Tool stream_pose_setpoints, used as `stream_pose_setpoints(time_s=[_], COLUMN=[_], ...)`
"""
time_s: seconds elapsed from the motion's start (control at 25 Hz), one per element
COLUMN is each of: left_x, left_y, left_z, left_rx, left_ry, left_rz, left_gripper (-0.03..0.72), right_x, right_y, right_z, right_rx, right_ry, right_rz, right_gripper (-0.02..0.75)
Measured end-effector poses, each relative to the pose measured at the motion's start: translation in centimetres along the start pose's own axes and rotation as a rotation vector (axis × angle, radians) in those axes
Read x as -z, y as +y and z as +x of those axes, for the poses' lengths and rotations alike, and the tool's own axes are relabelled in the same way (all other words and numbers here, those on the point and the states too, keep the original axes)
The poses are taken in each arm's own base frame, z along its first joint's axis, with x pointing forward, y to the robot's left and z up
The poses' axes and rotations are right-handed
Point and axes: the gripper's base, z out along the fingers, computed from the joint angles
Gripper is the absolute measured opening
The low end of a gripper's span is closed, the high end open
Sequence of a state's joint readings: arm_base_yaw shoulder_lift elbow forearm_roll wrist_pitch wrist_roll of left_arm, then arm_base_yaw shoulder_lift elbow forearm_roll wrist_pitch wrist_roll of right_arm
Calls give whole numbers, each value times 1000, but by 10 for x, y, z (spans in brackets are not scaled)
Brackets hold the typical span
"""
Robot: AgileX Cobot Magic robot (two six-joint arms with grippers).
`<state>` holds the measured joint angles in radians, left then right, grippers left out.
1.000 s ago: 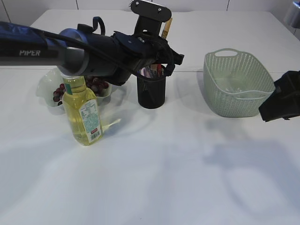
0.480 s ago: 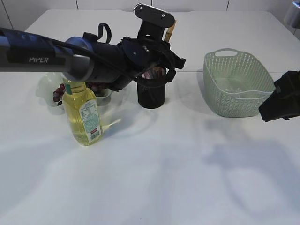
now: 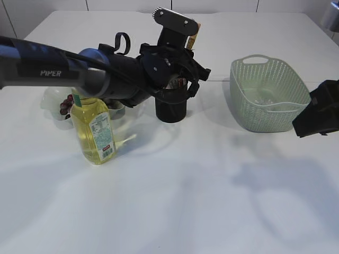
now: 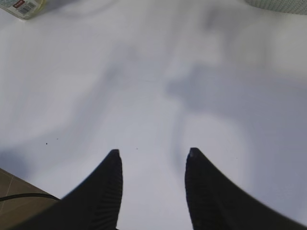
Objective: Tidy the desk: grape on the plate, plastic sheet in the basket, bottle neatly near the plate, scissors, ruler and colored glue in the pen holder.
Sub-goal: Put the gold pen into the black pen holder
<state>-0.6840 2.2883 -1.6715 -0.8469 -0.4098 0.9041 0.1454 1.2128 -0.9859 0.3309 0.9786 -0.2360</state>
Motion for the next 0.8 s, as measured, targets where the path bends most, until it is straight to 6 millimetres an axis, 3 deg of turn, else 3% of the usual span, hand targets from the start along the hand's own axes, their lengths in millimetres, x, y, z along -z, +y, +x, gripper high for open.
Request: stream_pose_setpoints(time_s=[0.48, 0.8], left_x=[-6, -6], left_y=[-2, -1], left_z=[14, 13], left_rx=[-12, -15], left_ry=[9, -2], left_rz=[-15, -28], left_gripper=[83, 166], right_x=[0, 0], right_y=[0, 0], right_z=[0, 0], right_rx=[0, 8], right_ry=[0, 0], right_rz=[0, 0], right_gripper=[351, 350])
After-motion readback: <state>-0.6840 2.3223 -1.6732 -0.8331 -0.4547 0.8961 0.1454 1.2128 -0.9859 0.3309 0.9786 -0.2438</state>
